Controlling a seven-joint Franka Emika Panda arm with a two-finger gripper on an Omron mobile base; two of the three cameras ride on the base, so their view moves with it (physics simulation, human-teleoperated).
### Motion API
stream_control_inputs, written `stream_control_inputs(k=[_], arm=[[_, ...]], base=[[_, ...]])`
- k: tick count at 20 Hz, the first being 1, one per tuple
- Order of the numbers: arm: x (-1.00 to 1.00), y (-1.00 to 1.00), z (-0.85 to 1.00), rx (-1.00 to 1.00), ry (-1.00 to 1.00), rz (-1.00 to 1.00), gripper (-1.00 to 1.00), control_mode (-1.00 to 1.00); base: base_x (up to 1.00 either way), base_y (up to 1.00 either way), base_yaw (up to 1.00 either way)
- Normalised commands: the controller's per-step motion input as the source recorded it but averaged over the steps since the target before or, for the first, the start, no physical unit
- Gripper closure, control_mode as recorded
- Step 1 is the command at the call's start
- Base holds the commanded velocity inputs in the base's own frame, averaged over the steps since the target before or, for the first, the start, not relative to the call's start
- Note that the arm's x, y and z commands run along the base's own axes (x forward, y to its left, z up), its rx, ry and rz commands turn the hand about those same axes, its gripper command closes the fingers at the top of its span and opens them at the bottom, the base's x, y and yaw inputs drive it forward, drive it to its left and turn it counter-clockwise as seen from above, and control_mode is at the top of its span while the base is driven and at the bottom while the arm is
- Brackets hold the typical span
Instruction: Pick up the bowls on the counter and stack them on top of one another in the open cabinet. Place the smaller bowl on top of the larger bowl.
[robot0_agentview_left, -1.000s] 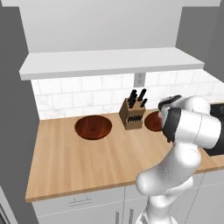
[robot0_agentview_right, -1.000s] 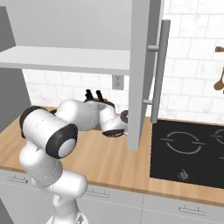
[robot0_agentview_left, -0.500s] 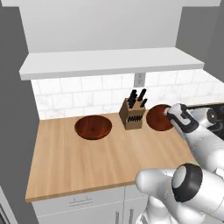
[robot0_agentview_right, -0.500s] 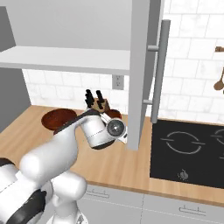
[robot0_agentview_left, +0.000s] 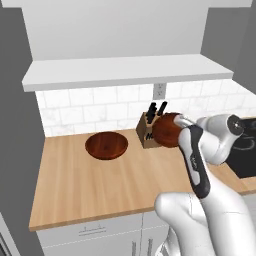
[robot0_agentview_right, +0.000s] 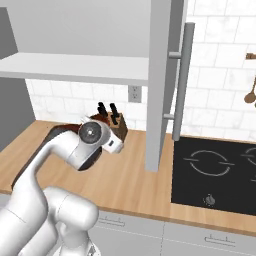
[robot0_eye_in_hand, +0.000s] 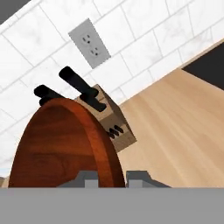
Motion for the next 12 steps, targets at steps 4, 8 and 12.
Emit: stream_control_inputs(k=[4,8,12], arm=[[-0.01,1.00,0.56,0.04,0.16,0.07,1.00,-1.00],[0.16,1.00,0.02,0.10,0.30,0.07,1.00,-1.00],[0.25,0.88,-0.14,0.17,0.24,0.02,1.00,-1.00]], base=[[0.00,0.00,0.00],[0.00,0.00,0.00],[0.00,0.00,0.00]])
